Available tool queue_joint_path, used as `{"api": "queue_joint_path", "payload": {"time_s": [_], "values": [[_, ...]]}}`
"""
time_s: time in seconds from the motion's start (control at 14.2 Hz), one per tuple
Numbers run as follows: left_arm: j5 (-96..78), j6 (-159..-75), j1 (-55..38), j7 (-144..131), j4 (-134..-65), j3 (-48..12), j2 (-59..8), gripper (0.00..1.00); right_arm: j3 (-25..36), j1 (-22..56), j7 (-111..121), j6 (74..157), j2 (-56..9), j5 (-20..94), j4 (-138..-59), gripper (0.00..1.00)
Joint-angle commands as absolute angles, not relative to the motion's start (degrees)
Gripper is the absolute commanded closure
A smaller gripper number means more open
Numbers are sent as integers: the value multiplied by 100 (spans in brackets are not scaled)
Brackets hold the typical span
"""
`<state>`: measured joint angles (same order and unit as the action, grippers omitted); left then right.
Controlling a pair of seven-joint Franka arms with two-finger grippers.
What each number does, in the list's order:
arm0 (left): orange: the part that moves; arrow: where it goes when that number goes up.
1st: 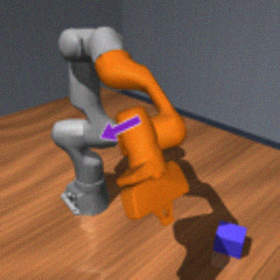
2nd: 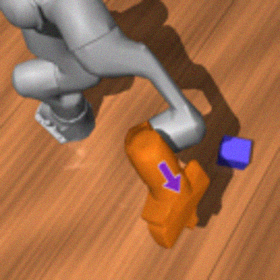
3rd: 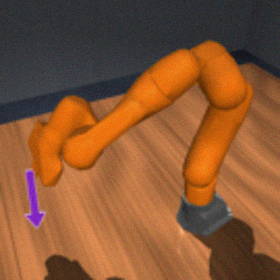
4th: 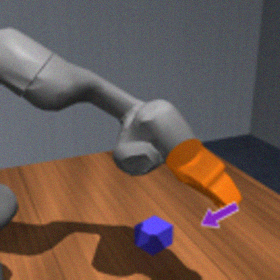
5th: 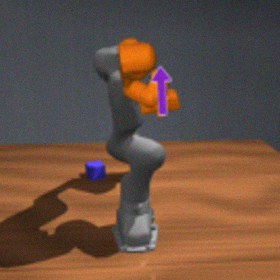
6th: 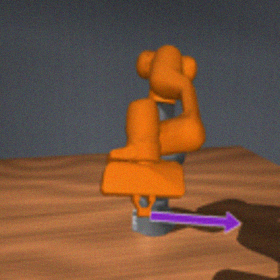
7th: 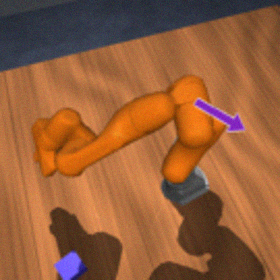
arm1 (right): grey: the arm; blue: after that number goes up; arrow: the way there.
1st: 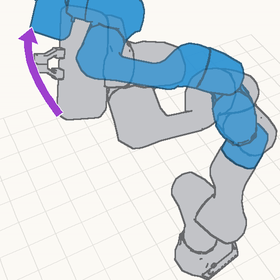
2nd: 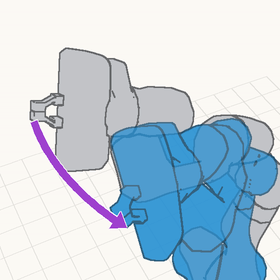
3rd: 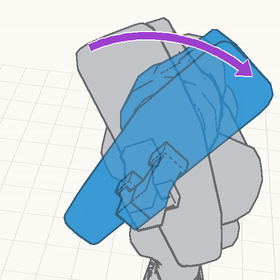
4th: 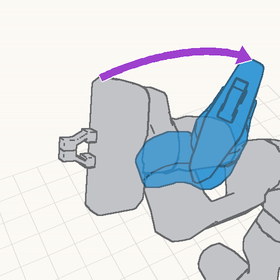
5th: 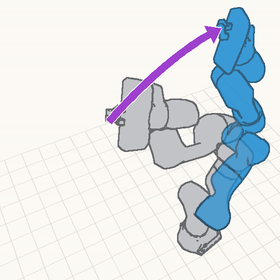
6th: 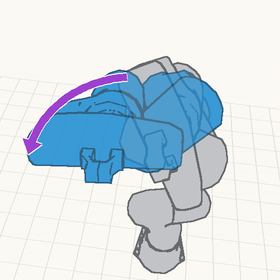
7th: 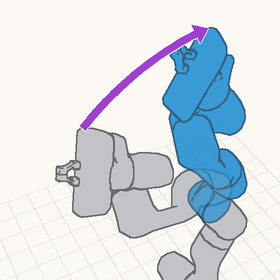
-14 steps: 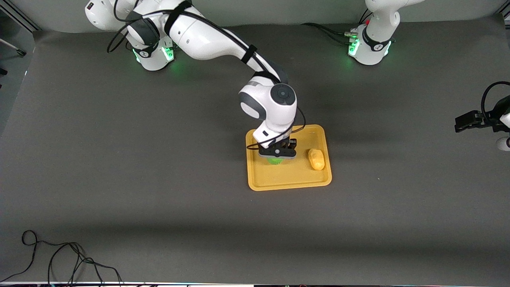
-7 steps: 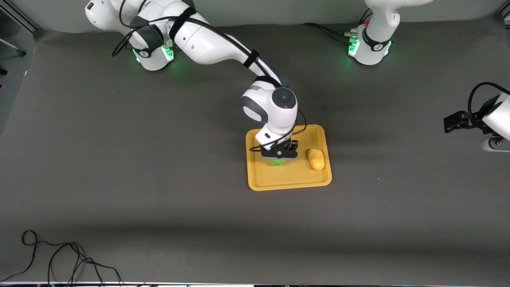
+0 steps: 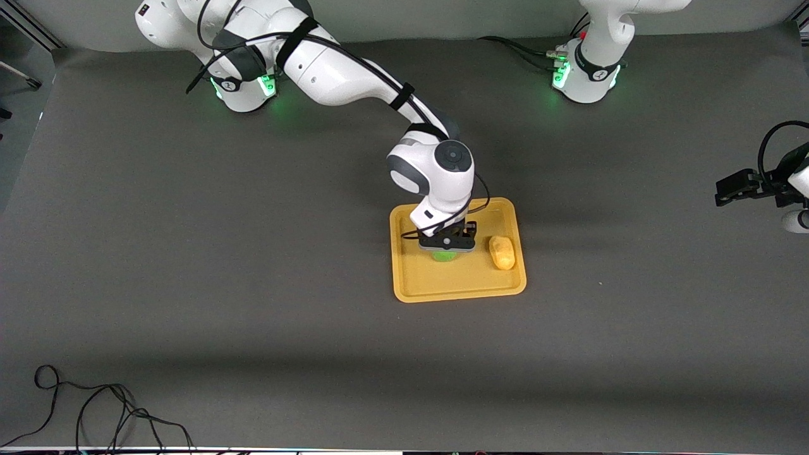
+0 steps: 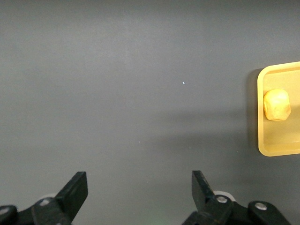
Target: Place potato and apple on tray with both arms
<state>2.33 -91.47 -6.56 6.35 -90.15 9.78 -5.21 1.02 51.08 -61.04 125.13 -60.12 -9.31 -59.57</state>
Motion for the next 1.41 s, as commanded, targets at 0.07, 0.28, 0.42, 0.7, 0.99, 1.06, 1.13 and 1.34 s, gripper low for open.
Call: {"api": "queue_joint_path", "payload": {"time_s": [0.07,0.28,0.42,0.7,0.99,1.06,1.13,1.34], "values": [[176,-9053,522,773,-9000,-285,-404,3,114,5054,-6205,11552,-5364,-932,-5730,0],[193,-9070,484,773,-8974,-387,-422,3,123,4861,-6004,10471,-4398,-713,-5739,0],[246,-9018,212,782,-8991,-124,-396,3,132,4545,-5321,9777,-3756,-598,-5826,0],[246,-8834,272,879,-8991,-123,-369,1,176,3755,-3651,8614,-2508,-598,-6440,0],[211,-8894,316,940,-8991,-97,-378,2,88,2605,-2482,8849,-1050,-467,-7986,0],[194,-8955,360,1062,-8983,-105,-404,2,27,2254,-2052,8868,-785,-370,-8224,0],[193,-9000,386,1116,-8982,-97,-413,2,-43,1858,-1648,8859,-591,-326,-8366,0],[185,-9035,369,1107,-8982,-105,-431,1,-237,750,-698,8851,-212,-316,-8665,0]]}}
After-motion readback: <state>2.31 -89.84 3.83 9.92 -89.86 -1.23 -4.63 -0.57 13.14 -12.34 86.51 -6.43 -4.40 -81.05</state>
